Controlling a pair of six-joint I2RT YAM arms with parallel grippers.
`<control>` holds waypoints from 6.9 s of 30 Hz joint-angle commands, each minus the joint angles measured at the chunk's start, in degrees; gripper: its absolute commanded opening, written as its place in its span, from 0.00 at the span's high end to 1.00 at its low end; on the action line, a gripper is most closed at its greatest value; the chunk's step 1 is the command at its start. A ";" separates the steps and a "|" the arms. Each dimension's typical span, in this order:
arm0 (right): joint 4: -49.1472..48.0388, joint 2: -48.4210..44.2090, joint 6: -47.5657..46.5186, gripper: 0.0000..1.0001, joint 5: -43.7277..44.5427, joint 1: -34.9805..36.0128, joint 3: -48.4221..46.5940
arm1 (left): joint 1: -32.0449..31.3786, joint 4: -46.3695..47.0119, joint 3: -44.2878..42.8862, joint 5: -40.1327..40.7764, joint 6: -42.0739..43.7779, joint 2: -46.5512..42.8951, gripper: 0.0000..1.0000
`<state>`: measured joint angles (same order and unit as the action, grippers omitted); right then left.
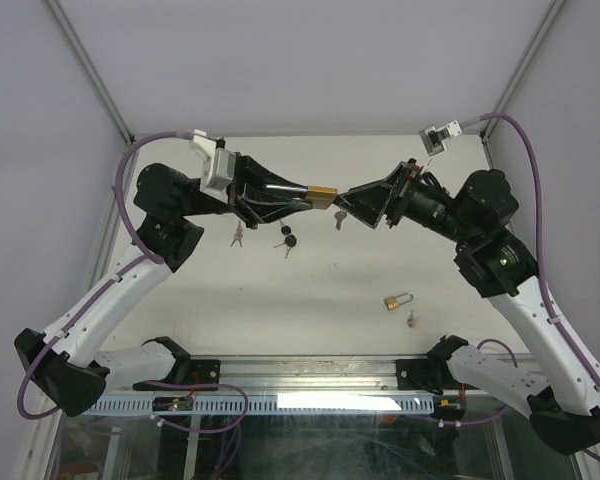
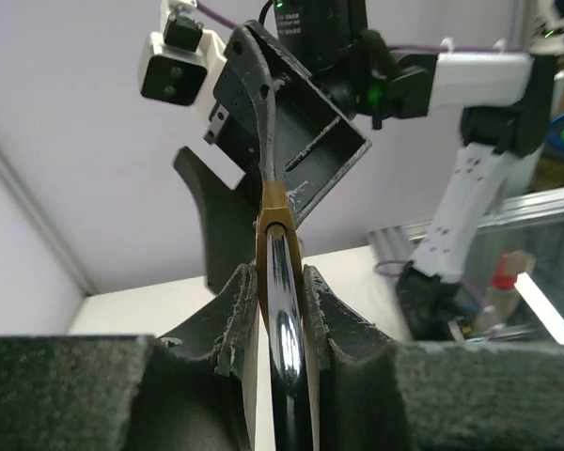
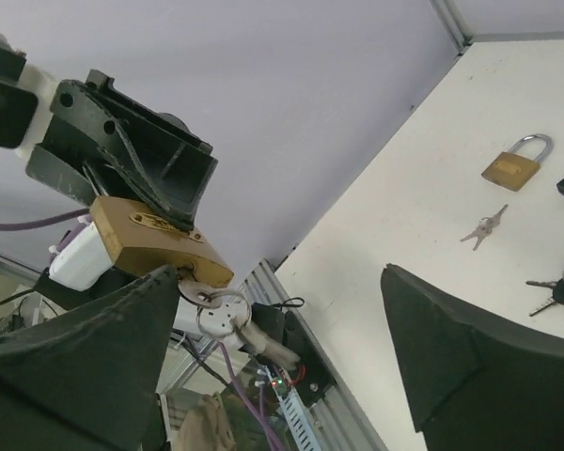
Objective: Unlock with the key
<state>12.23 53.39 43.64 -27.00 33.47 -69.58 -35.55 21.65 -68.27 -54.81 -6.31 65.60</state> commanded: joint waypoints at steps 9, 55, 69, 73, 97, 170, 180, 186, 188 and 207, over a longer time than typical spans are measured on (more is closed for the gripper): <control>-7.42 -7.75 -22.39 0.04 -11.03 0.46 -0.27 | -0.22 11.91 1.30 3.68 -26.71 3.60 1.00; -29.91 -2.86 -13.38 1.00 -11.77 -2.70 13.18 | -0.54 14.09 4.20 4.18 -26.50 4.05 0.61; -18.89 -4.01 -9.55 1.00 -14.32 -6.13 12.15 | 4.70 -1.88 2.18 -2.45 -5.45 -1.35 0.69; -19.42 -3.16 -6.01 1.00 -16.29 -7.45 12.23 | 4.75 -11.67 -0.01 -4.35 7.51 -2.73 0.90; 7.24 13.20 1.35 0.00 -9.23 -17.22 9.51 | 4.47 -33.55 1.61 8.92 13.24 -6.63 1.00; 24.39 24.68 -18.26 0.00 -4.84 -17.13 -9.37 | 62.87 -36.59 6.71 41.30 6.35 23.93 0.01; 33.25 23.19 -23.25 0.00 11.80 -15.47 -10.26 | 30.04 -49.56 -1.18 46.97 14.59 26.60 0.01; 34.32 21.33 -23.20 0.01 14.33 -13.98 -7.08 | 24.60 -49.94 -0.58 47.73 12.62 31.46 0.10; 34.42 20.79 -22.90 0.01 14.28 -13.88 -6.05 | 23.85 -49.87 -1.00 48.78 12.06 33.47 0.14; 34.99 22.99 -22.46 0.01 14.29 -13.69 -7.24 | 20.67 -46.64 -0.32 56.15 9.68 40.61 0.37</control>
<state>47.97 76.36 21.69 -13.67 19.44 -74.26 -13.28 -26.63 -68.71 -0.38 4.27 106.98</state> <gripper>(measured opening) 0.993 0.632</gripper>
